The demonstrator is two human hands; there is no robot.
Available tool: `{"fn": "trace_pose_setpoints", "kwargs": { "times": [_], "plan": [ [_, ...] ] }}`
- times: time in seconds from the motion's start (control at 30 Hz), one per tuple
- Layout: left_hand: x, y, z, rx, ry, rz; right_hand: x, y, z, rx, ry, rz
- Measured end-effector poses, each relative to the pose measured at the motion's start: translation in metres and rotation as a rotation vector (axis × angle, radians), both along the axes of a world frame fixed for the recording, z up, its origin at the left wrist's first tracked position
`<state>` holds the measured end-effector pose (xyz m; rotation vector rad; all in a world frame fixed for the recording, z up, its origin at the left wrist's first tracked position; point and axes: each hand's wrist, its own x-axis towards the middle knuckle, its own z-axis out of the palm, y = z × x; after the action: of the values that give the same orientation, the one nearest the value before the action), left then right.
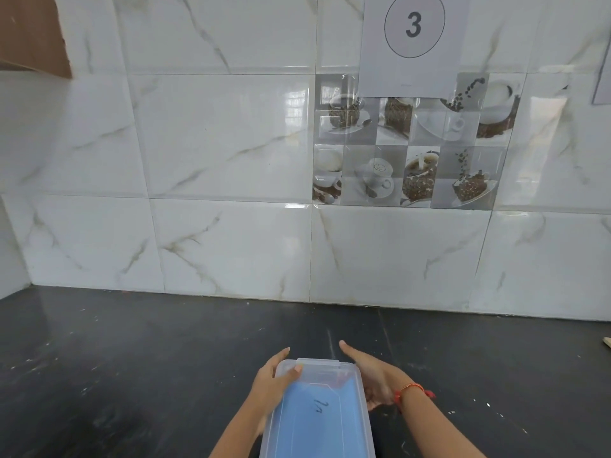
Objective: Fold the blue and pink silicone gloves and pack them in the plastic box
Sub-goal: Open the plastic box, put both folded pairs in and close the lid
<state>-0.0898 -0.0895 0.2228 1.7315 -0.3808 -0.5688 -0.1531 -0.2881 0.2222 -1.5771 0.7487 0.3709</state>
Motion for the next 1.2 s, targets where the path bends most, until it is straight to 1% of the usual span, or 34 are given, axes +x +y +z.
{"fn": "trace_pose_setpoints", "kwargs": {
  "times": [0.1,0.2,0.27,0.33,0.37,0.47,0.67,0.87,1.0,1.13,1.2],
  "plan": [
    [0.000,0.000,0.001,0.042,0.025,-0.031,0.006,0.009,0.006,0.024,-0.029,0.022],
    [0.000,0.000,0.001,0.041,0.138,-0.053,0.014,0.016,0.015,0.052,-0.223,-0.069],
    [0.001,-0.001,0.000,0.045,0.165,-0.055,0.017,0.023,0.023,-0.070,-0.299,-0.041],
    [0.001,-0.002,0.000,0.047,0.166,-0.045,0.017,0.028,0.027,-0.245,-0.296,0.013],
    [0.001,-0.001,0.001,0.035,0.176,-0.039,0.018,0.028,0.027,-0.295,-0.291,0.024],
    [-0.001,-0.001,0.002,0.042,0.207,-0.025,0.015,0.028,0.029,-0.341,-0.291,0.053],
    [0.002,-0.001,-0.001,0.038,0.200,-0.016,0.012,0.031,0.036,-0.452,-0.304,0.162],
    [0.002,-0.001,-0.001,0.020,0.138,-0.033,0.006,0.040,0.024,-0.716,-0.410,0.180],
    [0.001,-0.001,-0.002,-0.007,0.137,-0.017,0.002,0.047,0.011,-0.861,-0.511,0.136],
    [0.000,0.000,-0.003,-0.036,0.099,-0.025,-0.002,0.050,0.016,-0.866,-0.532,0.107],
    [-0.001,0.001,-0.002,-0.054,0.086,-0.045,-0.008,0.056,0.021,-0.864,-0.502,0.118]
  ]
}}
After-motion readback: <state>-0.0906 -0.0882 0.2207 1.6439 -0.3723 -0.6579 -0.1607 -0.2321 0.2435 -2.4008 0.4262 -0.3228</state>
